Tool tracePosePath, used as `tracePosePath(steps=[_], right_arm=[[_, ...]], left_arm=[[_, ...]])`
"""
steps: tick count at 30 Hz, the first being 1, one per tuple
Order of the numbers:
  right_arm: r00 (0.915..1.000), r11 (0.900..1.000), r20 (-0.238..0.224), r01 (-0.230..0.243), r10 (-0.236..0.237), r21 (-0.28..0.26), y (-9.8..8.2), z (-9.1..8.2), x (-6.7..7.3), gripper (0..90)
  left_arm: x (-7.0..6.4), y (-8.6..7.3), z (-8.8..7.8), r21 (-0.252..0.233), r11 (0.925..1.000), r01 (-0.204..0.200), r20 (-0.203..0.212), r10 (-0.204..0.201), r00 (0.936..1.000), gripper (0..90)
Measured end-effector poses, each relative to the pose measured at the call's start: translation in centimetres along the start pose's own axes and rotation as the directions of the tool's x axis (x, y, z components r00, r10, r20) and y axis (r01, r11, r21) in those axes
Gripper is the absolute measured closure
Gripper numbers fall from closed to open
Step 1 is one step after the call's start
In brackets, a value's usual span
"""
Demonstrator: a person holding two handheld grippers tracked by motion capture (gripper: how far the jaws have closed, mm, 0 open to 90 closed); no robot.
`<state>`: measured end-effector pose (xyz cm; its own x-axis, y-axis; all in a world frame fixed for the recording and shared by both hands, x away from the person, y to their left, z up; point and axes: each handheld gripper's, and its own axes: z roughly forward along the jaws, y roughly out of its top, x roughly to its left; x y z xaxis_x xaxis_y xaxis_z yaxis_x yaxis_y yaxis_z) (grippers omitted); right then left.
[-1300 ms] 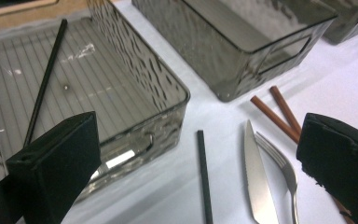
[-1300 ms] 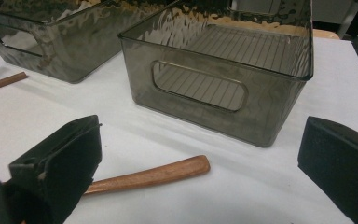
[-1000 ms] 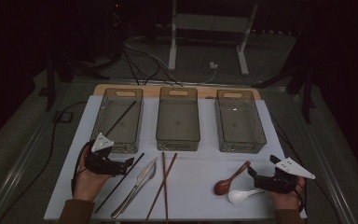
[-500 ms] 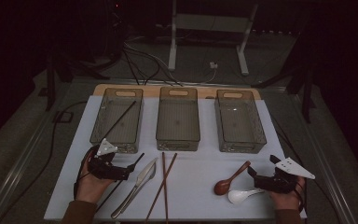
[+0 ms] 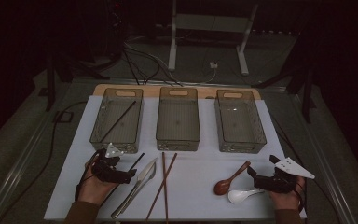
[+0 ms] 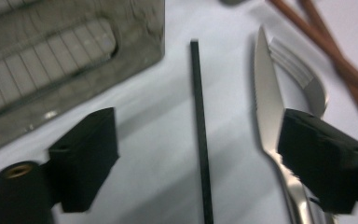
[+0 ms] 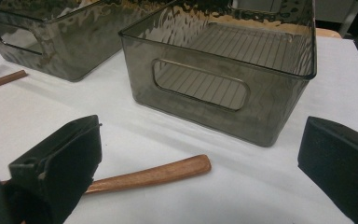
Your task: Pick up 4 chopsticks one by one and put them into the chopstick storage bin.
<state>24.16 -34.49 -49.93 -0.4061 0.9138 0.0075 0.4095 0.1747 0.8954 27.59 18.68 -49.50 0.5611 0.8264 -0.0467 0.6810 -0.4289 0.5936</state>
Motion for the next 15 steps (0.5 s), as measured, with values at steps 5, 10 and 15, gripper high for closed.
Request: tracePosePath(steps=[5,10,15], right_arm=[[1.0,1.0,0.001,0.0,0.0,0.0,0.0,-0.02,-0.04,0.0],[1.0,1.0,0.001,0.001,-0.001,-0.001,0.01,0.0,-0.01,0.0],[1.0,1.0,0.003,-0.001,0.001,0.0,0.01,-0.02,-0.03,0.0]], left_arm=[[-0.14,-0.29,0.11,0.045,0.9989,-0.007,-0.033,0.009,0.9994,29.8],[-0.49,-0.61,0.09,0.074,0.9968,-0.029,-0.016,0.031,0.9994,56.8],[-0.61,-0.84,0.74,0.102,0.9942,-0.032,-0.013,0.034,0.9993,73.9]])
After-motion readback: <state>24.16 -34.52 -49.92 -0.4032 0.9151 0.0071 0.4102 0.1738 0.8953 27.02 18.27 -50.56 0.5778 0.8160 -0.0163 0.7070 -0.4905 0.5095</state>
